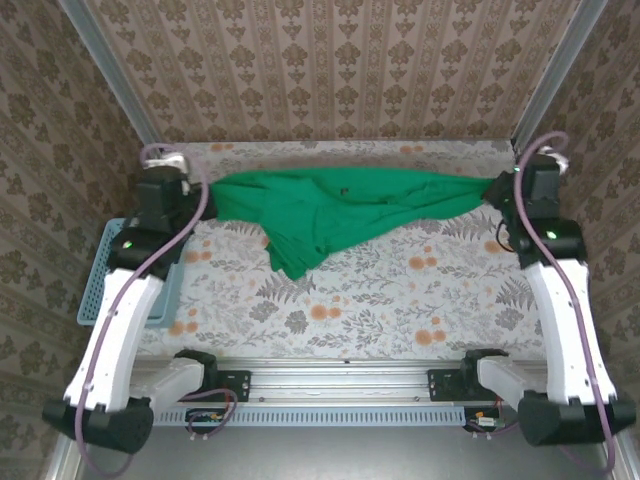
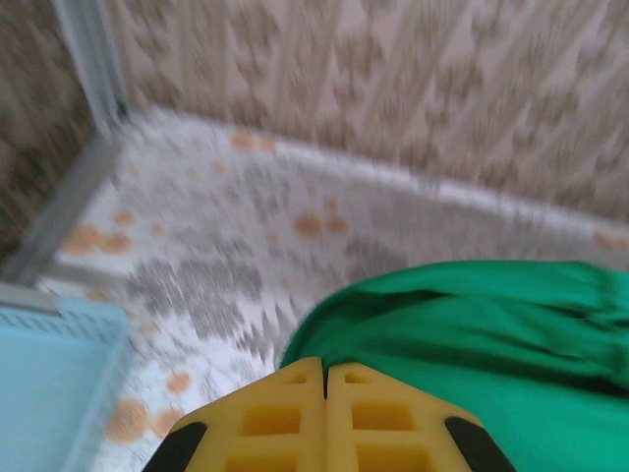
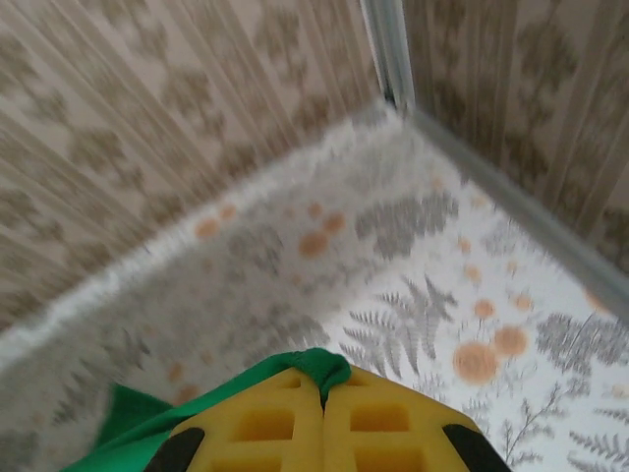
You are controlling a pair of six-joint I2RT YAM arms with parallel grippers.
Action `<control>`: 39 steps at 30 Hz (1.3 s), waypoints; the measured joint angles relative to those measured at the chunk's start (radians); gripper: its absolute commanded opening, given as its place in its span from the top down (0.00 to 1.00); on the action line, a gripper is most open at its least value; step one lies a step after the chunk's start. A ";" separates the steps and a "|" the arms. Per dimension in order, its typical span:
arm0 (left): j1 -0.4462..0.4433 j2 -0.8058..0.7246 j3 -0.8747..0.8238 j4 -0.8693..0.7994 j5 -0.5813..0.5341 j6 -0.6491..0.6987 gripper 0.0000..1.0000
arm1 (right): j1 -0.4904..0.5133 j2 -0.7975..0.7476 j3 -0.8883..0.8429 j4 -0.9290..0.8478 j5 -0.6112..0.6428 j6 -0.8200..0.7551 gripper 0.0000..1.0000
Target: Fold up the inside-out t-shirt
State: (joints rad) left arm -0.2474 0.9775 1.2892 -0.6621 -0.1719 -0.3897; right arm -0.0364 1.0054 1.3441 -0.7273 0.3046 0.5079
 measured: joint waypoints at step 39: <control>0.053 0.381 -0.002 -0.028 0.167 -0.007 1.00 | -0.005 0.083 -0.206 0.037 -0.143 -0.040 1.00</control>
State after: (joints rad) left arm -0.1947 1.3586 1.2873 -0.6899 -0.0048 -0.3969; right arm -0.0414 1.0882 1.1381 -0.6907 0.1612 0.4679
